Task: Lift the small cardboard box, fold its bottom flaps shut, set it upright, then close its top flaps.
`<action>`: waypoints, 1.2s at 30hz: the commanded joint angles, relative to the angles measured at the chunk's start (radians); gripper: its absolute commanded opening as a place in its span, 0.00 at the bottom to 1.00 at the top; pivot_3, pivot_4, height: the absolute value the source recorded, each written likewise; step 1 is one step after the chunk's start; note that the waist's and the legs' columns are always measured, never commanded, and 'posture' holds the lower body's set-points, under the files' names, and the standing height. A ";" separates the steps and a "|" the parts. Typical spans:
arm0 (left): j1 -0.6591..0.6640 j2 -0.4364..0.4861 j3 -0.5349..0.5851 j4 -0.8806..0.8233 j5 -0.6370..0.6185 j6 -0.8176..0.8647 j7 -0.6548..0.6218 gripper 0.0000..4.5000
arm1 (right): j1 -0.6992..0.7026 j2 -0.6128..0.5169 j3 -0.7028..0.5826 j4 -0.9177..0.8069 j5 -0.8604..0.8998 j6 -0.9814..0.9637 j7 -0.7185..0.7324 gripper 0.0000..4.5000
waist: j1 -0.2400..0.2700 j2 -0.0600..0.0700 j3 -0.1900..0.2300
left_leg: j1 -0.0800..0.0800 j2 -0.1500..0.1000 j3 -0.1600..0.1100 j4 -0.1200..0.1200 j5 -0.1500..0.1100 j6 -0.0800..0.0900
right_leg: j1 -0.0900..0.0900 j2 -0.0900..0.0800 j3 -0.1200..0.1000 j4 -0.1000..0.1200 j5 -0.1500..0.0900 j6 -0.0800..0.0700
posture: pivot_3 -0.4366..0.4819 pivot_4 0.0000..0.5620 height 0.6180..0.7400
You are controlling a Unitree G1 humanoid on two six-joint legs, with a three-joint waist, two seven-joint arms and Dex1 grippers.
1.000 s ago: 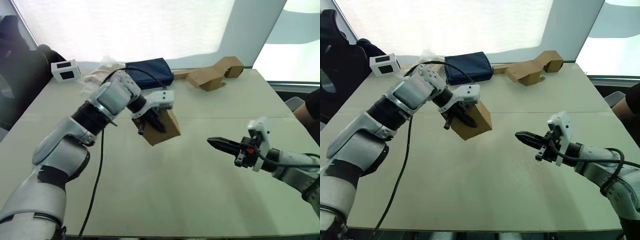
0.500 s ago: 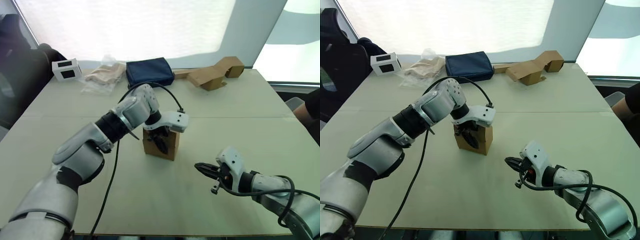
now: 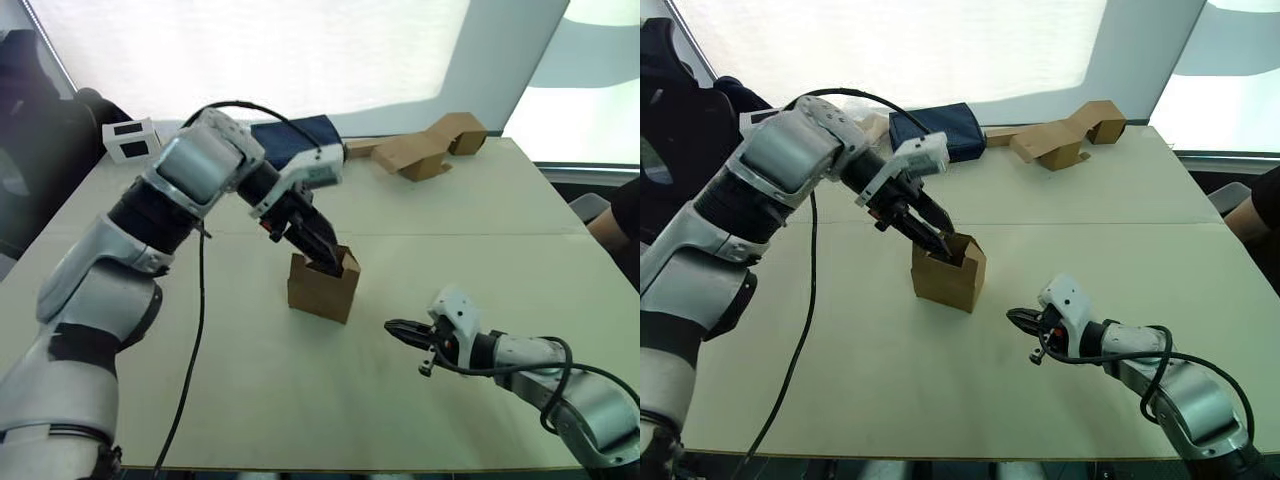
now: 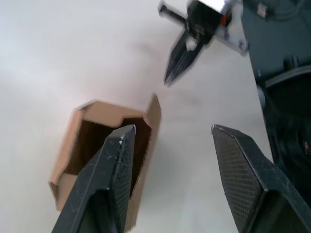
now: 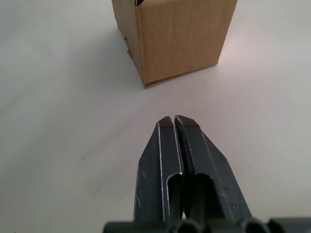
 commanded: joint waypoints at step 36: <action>0.978 -0.228 0.320 -0.360 0.000 -0.332 0.565 0.00 | -0.169 0.179 0.123 0.277 -0.269 -0.183 0.083 0.00 | 0.004 0.000 -0.002 | 0.000 -0.005 0.002 0.000 0.003 -0.006 | -0.001 -0.012 -0.003 0.003 0.001 0.002 | 0.48 0.27 1.00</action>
